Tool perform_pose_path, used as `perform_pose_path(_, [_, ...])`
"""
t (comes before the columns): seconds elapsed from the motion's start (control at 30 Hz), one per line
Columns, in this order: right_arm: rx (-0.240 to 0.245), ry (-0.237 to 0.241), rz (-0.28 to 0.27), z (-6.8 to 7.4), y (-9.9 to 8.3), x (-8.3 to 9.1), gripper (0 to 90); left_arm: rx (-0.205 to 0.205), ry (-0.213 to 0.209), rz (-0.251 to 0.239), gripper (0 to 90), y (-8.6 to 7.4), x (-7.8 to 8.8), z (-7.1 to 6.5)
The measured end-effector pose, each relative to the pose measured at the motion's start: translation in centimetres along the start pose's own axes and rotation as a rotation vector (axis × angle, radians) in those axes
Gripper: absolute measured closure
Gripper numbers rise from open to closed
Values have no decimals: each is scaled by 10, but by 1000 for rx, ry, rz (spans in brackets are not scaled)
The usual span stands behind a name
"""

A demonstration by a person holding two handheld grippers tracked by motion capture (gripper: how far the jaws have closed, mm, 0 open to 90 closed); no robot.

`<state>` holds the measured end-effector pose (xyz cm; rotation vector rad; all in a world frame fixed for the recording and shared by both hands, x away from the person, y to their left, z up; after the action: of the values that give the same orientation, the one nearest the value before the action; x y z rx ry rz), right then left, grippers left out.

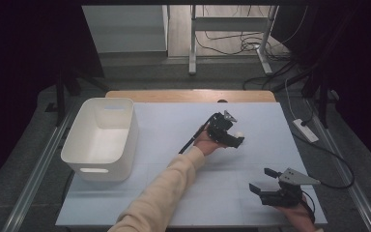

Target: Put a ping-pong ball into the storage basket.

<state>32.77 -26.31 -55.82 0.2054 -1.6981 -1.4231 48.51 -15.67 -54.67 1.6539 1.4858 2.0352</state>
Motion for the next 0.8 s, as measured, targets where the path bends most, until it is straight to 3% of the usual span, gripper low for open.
perform_pose_path(0.8, [-4, 0, -3, -1, 0, 1, 131, 8, -6, 22, 103, -3, -21, 4])
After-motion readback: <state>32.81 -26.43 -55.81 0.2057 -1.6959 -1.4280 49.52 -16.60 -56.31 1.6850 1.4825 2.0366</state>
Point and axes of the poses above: each handheld gripper's, and its own axes: x roughly backward along the jaws, y roughly out of its top, z roughly to its left, the point moved 10 cm from there along -x, roughly forward along the jaws, and after that the axes turned 3 degrees about z, right-handed, at the moved point
